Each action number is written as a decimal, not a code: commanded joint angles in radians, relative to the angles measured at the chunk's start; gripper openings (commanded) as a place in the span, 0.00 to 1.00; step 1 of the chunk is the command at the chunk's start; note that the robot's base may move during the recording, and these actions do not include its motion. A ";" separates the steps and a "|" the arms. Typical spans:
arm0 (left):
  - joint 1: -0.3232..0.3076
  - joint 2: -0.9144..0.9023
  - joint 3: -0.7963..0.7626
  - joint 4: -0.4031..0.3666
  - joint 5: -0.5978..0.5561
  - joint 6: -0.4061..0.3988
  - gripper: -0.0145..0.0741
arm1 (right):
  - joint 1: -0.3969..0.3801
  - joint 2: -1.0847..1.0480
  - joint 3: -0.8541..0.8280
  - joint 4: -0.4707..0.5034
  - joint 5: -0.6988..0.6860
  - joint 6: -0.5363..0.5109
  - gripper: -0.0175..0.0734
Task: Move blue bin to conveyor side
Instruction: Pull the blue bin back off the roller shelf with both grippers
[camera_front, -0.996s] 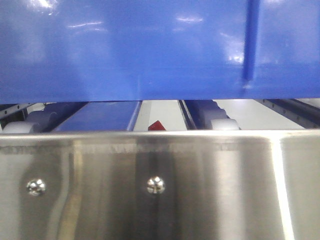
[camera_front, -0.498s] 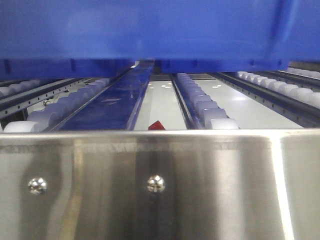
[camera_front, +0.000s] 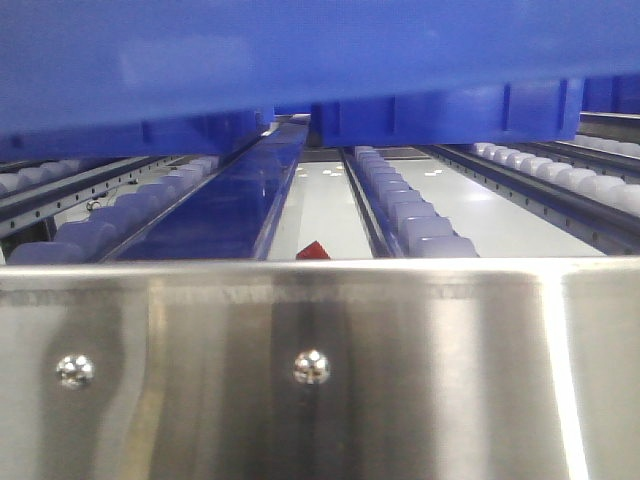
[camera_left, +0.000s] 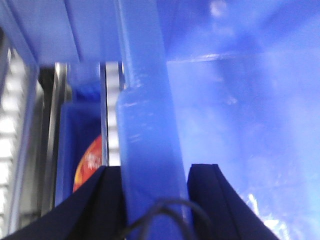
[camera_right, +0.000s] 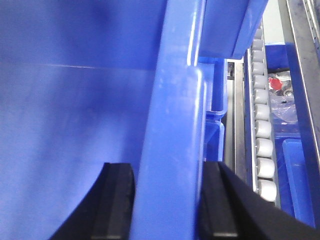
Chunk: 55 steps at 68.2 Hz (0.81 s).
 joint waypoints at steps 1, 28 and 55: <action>0.003 -0.024 -0.005 0.074 -0.073 0.011 0.14 | -0.008 -0.022 -0.014 -0.083 -0.075 -0.020 0.12; 0.003 -0.024 -0.005 0.074 -0.073 0.011 0.14 | -0.008 -0.022 -0.014 -0.083 -0.075 -0.020 0.12; 0.003 -0.024 -0.005 0.079 -0.073 0.011 0.14 | -0.008 -0.022 -0.014 -0.083 -0.098 -0.020 0.12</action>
